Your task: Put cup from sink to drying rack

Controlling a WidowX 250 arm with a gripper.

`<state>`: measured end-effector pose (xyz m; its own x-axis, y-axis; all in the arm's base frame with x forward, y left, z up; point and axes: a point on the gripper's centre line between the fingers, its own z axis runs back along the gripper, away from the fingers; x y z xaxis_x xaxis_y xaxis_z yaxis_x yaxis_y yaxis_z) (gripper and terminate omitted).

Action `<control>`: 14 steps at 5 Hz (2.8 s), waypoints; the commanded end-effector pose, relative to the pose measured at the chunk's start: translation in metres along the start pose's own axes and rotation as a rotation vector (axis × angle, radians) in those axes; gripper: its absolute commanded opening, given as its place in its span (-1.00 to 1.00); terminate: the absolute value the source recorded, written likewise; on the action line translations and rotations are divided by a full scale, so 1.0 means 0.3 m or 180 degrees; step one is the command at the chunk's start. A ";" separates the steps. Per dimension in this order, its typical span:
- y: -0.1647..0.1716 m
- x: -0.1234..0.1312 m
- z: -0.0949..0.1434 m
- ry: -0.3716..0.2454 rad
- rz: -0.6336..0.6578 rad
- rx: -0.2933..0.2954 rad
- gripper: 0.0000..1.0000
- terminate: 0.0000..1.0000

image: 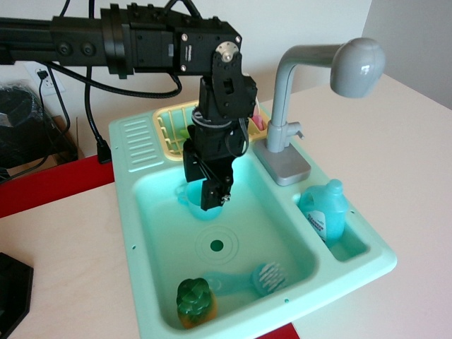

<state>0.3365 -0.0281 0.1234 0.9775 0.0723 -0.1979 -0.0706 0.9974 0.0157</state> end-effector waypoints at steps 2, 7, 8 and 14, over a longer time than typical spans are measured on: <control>-0.009 0.029 0.005 -0.0002 0.0011 -0.0040 1.00 -1.00; 0.006 0.054 -0.082 0.0040 0.0112 -0.0004 -1.00 -1.00; 0.007 0.045 -0.089 0.0027 0.0112 -0.0004 -1.00 -1.00; -0.013 0.083 0.295 -0.0712 0.0031 -0.0002 -1.00 -1.00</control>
<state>0.3793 -0.0119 0.1724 0.9905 0.1164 -0.0729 -0.1137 0.9927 0.0394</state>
